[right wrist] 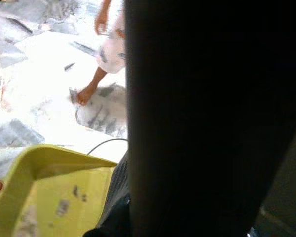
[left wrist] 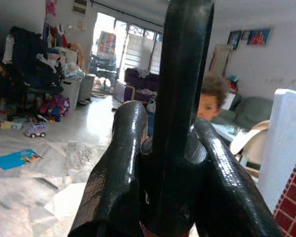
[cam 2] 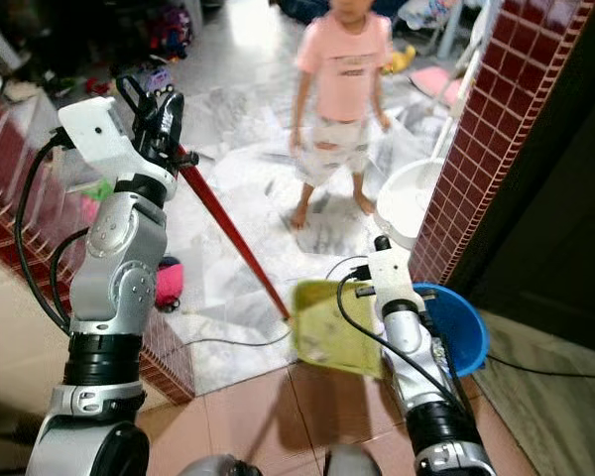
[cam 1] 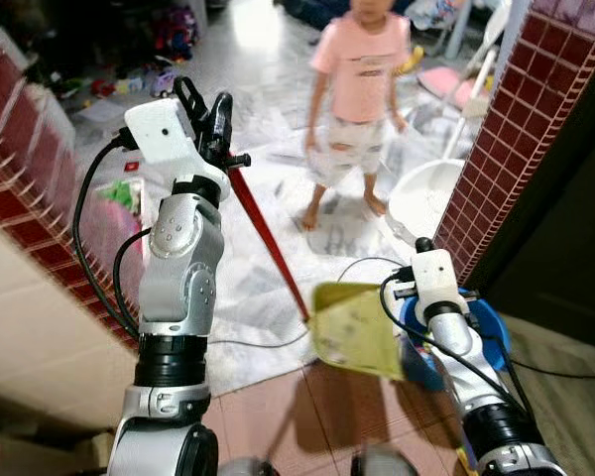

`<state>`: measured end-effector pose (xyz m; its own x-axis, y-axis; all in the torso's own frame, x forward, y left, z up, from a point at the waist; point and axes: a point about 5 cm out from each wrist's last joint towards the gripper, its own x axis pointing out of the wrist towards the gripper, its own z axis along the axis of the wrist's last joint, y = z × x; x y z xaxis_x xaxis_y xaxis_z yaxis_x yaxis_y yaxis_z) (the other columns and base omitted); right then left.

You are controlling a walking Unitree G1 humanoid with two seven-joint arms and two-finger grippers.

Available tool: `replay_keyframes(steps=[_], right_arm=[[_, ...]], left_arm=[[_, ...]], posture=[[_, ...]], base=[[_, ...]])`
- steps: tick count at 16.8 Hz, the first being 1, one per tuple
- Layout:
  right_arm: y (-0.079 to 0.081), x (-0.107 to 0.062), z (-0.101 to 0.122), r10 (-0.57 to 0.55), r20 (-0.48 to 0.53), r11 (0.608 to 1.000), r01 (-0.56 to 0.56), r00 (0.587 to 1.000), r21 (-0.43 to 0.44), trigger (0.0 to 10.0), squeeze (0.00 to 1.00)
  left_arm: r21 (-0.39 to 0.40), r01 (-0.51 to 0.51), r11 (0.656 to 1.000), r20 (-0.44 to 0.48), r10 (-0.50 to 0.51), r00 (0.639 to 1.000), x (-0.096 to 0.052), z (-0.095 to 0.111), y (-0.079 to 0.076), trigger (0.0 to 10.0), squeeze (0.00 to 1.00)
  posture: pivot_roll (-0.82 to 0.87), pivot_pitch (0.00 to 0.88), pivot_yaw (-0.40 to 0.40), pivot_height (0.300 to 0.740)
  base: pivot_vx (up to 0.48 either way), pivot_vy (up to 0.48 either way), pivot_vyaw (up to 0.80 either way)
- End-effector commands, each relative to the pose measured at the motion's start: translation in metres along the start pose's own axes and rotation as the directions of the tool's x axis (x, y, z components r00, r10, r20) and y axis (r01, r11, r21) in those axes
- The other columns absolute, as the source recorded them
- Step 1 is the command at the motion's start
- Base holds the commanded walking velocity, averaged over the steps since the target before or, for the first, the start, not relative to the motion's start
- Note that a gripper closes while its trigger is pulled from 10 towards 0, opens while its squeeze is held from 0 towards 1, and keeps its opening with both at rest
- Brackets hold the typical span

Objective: Sweep floor

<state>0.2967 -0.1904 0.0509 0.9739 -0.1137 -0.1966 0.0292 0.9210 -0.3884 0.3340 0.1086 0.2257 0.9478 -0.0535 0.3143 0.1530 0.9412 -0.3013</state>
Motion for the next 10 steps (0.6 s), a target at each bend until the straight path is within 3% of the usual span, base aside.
replay_keyframes(steps=[1, 6, 10], right_arm=[[-0.0037, 0.002, 0.0036, -0.006, 0.016, 1.0, 0.006, 1.0, -0.01, 10.0, 0.0], [-0.002, 0.0029, 0.0033, 0.001, 0.013, 1.0, -0.001, 1.0, -0.01, 10.0, 0.0], [-0.0001, 0.0033, 0.0025, 0.013, 0.008, 1.0, -0.013, 1.0, -0.008, 10.0, 0.0]], left_arm=[[-0.033, 0.028, 0.999, 0.073, -0.025, 0.997, 0.0032, 0.0137, -0.0106, 10.0, 0.0], [-0.031, 0.029, 0.999, 0.088, -0.026, 0.996, 0.0033, 0.0145, -0.0134, 10.0, 0.0], [-0.004, 0.0, 1.0, 0.081, 0.0, 0.997, 0.0006, 0.0133, -0.0083, 10.0, 0.0]], posture=[[-0.04, 0.0, 0.081, 0.74], [-0.03, 0.0, 0.077, 0.74], [-0.03, 0.0, 0.076, 0.74]], base=[[0.42, 0.0, 0.0], [0.378, -0.06, 0.0], [0.0, 0.0, 0.0]])
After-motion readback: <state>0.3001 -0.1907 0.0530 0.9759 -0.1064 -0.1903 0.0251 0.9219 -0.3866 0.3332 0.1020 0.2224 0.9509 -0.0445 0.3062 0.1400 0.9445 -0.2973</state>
